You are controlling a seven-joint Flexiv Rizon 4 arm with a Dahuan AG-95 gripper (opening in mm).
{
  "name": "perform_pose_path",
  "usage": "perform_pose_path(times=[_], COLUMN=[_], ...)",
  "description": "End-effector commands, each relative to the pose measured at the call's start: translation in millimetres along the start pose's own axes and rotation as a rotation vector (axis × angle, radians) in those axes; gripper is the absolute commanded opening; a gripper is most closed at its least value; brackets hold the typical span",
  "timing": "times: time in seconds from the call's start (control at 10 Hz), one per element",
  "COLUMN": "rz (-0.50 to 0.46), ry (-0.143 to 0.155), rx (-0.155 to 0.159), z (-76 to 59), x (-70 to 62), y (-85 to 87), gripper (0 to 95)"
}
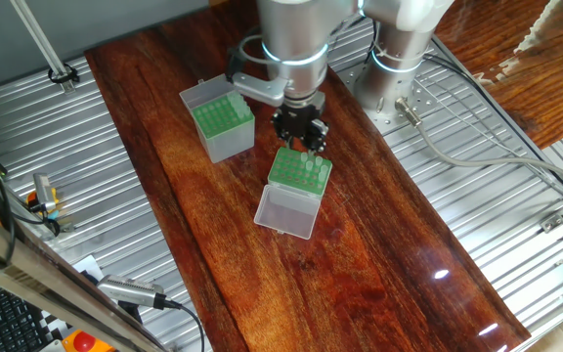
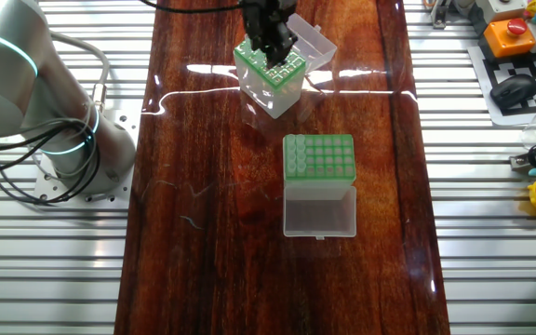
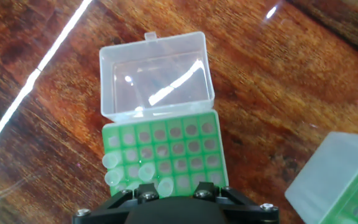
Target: Transfer all large pipette tips from one holder to another
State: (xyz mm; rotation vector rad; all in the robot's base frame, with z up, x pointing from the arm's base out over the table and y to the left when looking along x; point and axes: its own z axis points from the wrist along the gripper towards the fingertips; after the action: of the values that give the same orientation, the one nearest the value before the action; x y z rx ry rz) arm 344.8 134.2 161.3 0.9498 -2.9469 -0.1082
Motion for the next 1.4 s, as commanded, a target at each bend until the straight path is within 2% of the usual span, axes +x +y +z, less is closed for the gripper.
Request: perform_pose_path(times=[0.1,0.7,0.9,1.4], rz=[0.002,-0.002,0.013,0.017], ry=[-0.006,-0.018,-0.024,-0.04], rx=[0.001,0.013,0.018,0.015], z=[0.2,14.0,17.7,9.0], x=[4.6,3.0,1.4,-9.6], y=[2.4,4.9,6.4,1.4], gripper=[38.0,38.0,0.0,0.0])
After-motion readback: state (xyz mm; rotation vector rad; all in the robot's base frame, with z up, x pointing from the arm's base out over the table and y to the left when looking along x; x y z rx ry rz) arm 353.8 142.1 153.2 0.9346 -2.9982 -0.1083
